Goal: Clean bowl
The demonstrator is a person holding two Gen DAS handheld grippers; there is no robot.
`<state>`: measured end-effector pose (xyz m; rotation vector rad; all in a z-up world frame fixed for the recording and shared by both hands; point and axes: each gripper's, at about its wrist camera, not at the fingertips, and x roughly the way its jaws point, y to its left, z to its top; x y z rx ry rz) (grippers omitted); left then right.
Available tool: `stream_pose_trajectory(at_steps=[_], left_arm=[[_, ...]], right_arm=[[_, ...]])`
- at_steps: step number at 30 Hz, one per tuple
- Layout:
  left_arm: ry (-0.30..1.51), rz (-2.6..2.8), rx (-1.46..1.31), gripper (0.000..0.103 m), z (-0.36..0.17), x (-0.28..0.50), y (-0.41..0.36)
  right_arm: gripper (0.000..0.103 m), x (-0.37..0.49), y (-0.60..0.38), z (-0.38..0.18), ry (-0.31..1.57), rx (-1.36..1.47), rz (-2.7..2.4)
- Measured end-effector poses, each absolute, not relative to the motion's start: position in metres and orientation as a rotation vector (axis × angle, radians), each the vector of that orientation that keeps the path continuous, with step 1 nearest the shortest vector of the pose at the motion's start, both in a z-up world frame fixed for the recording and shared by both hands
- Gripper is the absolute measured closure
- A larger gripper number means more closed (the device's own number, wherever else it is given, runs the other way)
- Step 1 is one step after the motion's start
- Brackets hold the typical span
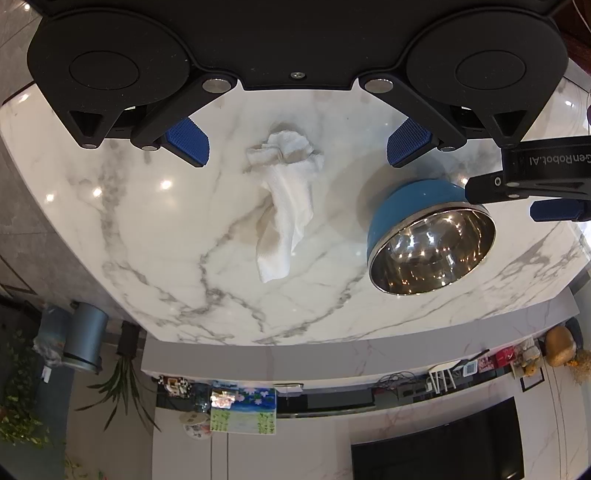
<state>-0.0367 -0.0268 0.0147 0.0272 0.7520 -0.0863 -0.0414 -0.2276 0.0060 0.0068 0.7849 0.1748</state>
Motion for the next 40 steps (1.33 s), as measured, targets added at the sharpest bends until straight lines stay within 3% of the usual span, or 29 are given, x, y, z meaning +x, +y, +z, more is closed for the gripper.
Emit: stream_pose_trajectory(at_steps=[40], left_arm=[[0.741,-0.068,0.047,0.012,0.012,-0.038,-0.028]], right_arm=[[0.001,-0.043,-0.216,-0.001,0.805,-0.027,0.206]])
